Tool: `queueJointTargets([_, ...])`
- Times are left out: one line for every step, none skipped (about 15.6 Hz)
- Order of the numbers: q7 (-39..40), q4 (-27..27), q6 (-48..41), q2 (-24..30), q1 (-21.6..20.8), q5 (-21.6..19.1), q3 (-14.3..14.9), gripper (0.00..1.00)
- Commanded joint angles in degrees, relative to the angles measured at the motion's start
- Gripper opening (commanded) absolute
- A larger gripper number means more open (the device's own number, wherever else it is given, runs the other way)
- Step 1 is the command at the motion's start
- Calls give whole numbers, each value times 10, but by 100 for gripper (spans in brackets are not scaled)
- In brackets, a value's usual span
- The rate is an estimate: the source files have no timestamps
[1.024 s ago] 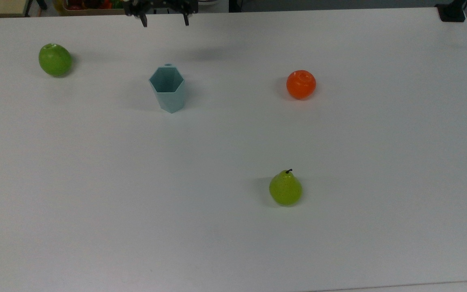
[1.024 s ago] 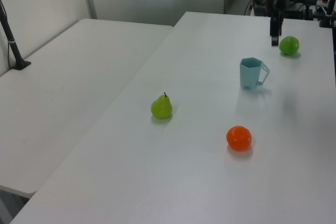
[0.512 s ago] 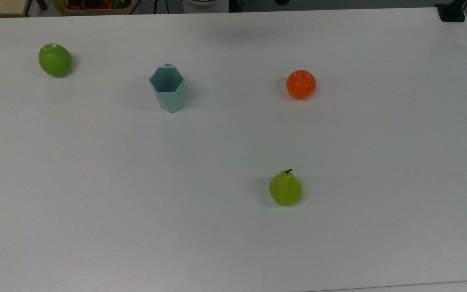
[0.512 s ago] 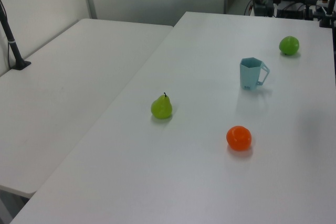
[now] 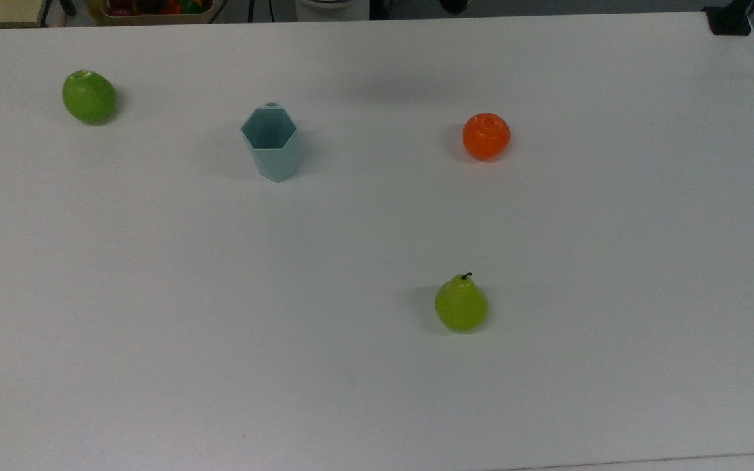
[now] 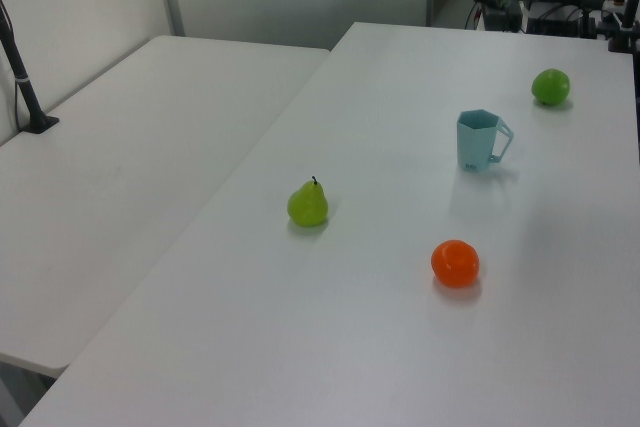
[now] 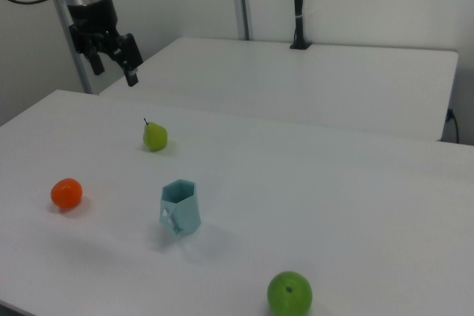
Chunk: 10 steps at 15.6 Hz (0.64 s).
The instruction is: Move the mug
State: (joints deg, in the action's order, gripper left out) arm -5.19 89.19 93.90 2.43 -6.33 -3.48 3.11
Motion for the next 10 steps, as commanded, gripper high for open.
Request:
queueJointTargets([81,12,36,-5,-16,-1,36,100])
queueJointTargets([92,12,36,-6,-16,-1,37,100])
queueJointTargets([95,12,37,-7,-15,-2,37,100])
queueJointTargets([89,12,36,-6,-15,-7,38,100])
queueJointTargets([85,12,34,-6,-15,-7,38,100])
queueJointTargets([82,12,31,-6,-15,-7,38,100])
queueJointTargets([80,13,32,-6,-15,-8,37,100])
queueJointTargets([80,13,34,-6,-15,-8,37,100])
queueJointTargets([80,13,36,-7,-15,-8,37,100])
queueJointTargets([81,13,36,-7,-15,-8,37,100])
